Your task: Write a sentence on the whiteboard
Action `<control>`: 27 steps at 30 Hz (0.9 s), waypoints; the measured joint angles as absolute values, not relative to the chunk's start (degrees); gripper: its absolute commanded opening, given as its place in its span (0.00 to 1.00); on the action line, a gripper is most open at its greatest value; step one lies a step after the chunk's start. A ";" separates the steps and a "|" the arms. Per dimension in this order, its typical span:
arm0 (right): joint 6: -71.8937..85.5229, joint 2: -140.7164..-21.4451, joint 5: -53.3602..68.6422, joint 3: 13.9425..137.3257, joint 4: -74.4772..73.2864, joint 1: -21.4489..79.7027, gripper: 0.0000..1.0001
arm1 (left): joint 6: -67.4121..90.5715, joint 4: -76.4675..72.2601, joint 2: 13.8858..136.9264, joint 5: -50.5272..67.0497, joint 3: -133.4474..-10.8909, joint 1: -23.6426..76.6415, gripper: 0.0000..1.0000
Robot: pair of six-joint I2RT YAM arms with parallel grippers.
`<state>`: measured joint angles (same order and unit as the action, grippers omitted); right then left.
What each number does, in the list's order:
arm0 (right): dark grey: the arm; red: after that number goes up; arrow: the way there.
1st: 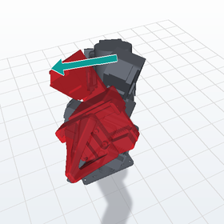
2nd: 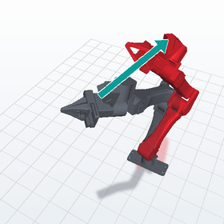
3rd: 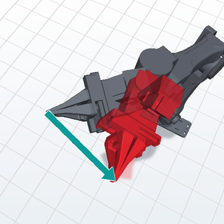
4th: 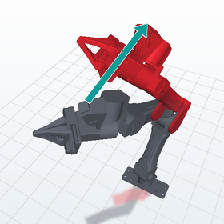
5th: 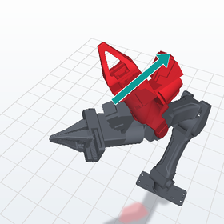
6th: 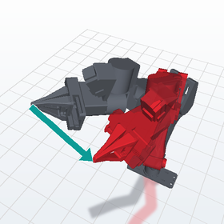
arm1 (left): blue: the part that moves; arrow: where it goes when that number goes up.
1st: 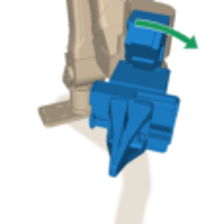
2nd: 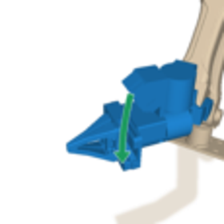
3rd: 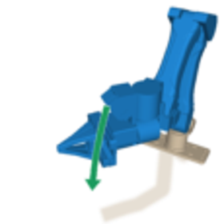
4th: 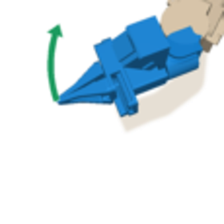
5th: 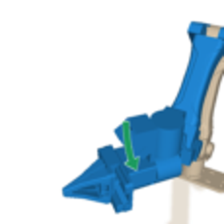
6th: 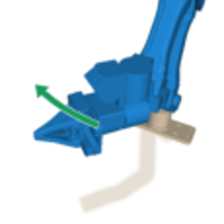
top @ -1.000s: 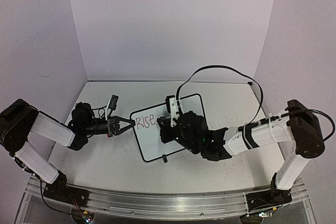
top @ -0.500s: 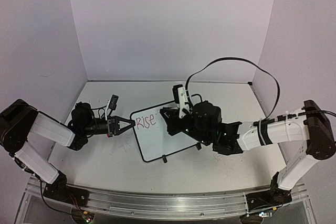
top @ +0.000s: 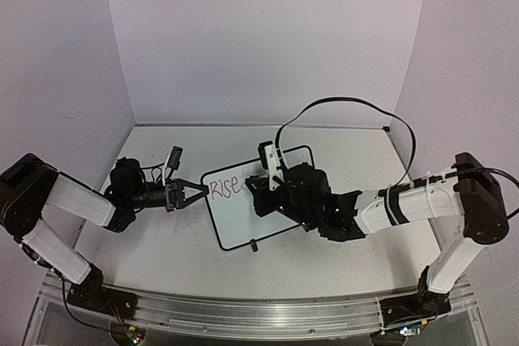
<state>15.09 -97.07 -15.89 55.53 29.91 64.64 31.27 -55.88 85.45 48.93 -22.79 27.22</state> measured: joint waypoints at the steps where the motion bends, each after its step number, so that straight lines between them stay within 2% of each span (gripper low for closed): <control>1: 15.09 -97.14 -16.08 55.53 29.91 64.64 0.00 | 31.27 -55.88 85.45 48.93 -22.79 27.22 0.00; 27: 16.56 -98.03 -19.40 56.67 27.11 66.22 0.00 | 31.23 -55.50 85.45 48.88 -22.79 27.22 0.00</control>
<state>16.56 -98.03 -19.40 56.67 27.11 66.22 31.23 -55.50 85.45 48.88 -22.79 27.22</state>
